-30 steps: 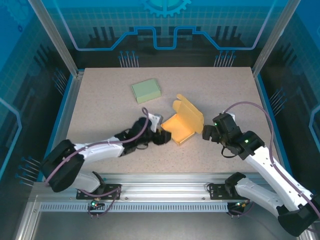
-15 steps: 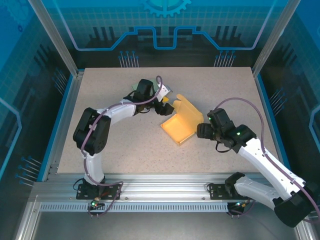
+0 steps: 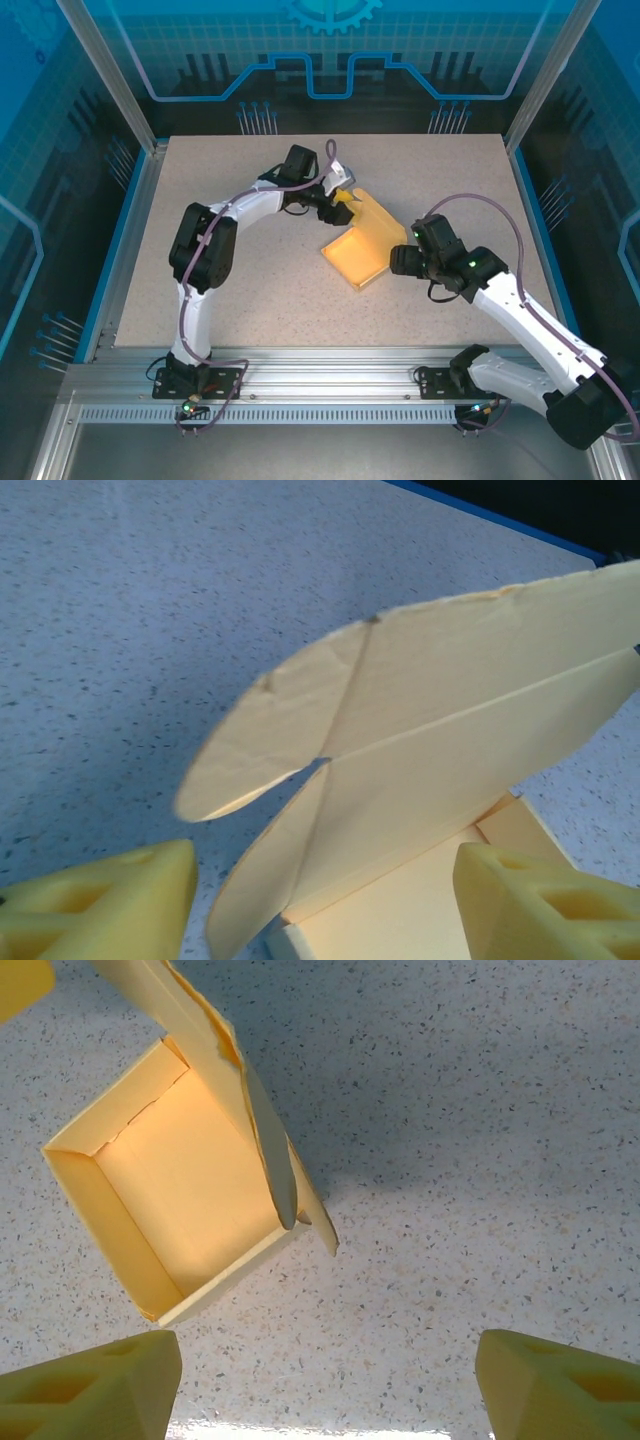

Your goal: Fold the paper box

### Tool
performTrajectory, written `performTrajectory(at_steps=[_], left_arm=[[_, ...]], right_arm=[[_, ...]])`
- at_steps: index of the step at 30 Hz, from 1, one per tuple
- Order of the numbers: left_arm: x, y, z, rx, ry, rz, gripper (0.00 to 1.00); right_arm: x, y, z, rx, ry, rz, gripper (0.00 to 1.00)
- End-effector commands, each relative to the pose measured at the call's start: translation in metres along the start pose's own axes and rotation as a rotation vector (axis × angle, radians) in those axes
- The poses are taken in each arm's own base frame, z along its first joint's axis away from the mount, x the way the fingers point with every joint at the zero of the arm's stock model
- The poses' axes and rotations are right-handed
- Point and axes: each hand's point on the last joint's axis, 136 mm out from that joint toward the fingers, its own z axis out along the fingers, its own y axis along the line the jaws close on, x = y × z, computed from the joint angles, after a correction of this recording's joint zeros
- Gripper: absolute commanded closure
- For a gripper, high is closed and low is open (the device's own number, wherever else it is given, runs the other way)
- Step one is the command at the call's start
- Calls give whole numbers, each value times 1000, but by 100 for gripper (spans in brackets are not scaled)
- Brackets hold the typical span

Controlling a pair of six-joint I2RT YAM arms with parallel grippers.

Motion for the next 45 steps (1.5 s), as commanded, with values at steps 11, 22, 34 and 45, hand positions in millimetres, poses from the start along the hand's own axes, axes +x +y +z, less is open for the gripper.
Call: performTrajectory(at_steps=[11,22,34,45], left_arm=[[2,-12,10,82,51,27,81],[4,-18,-8,14,50,105,100],[10,-19,-59,-156,31,59,100],[16,-11,-77,-293,15,33,100]], right_arm=[[-16,10,4,-19,-17,-13,26],[-27,4,17,0,-17,-88,30],[-57,43,23,-263,-40,-264,32],[-69,41,60,-203,-15,-296,32]])
